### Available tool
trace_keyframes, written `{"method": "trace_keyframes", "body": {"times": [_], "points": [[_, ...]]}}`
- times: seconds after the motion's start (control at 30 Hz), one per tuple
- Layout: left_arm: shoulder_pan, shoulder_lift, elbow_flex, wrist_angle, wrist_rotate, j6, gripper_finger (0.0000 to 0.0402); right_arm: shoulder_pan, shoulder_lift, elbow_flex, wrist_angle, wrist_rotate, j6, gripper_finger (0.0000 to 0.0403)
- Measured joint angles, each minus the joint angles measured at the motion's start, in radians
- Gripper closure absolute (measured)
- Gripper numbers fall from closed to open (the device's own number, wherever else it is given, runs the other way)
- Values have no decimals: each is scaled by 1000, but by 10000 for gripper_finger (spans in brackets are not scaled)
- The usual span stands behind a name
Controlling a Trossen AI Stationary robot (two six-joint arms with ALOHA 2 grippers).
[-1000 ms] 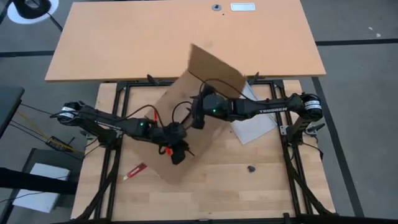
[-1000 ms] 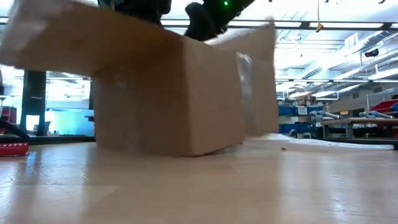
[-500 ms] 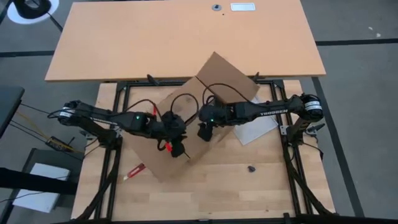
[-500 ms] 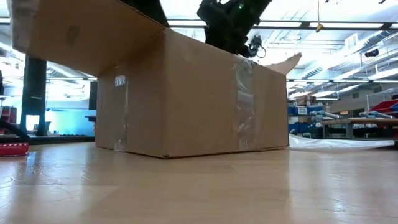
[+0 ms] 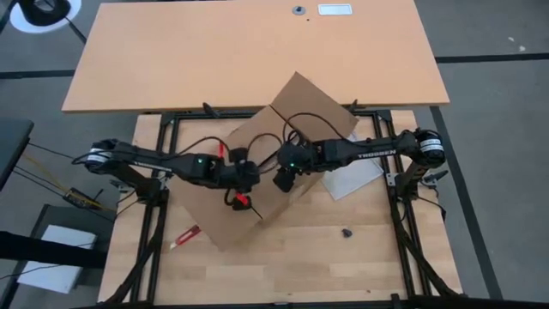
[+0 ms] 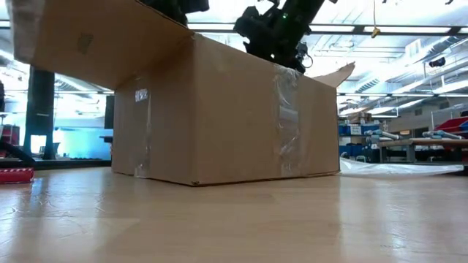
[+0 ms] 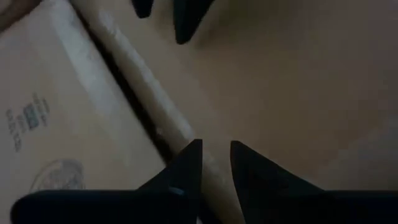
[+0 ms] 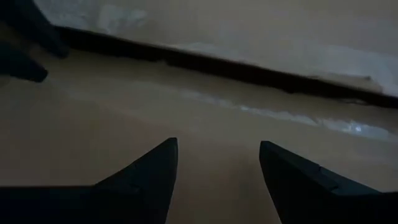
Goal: Unpack boxes
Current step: Open the cardboard box using the cutter
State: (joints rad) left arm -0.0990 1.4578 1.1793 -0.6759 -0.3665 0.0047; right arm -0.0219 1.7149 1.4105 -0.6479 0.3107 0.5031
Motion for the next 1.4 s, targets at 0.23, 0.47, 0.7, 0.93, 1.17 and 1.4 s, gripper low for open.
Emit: {"method": "trace_keyframes", "body": {"times": [0.23, 0.47, 0.7, 0.93, 1.17, 1.4], "points": [[0, 71, 1, -23, 37, 127, 315, 9, 0, -23, 10, 0, 3, 174], [13, 84, 4, -85, -155, 128, 329, 48, 0, -69, 50, -14, -7, 174], [24, 84, 2, -81, -186, 151, 336, 72, -3, -107, 66, -23, 7, 174], [30, 90, 54, -42, 72, 26, 337, 75, -2, -110, 87, -37, 19, 174], [84, 103, 110, -5, 133, -263, 338, 75, -1, -111, 92, -53, 21, 174], [105, 188, 109, -33, 159, -252, 338, 75, 0, -111, 93, -54, 35, 174]]}}
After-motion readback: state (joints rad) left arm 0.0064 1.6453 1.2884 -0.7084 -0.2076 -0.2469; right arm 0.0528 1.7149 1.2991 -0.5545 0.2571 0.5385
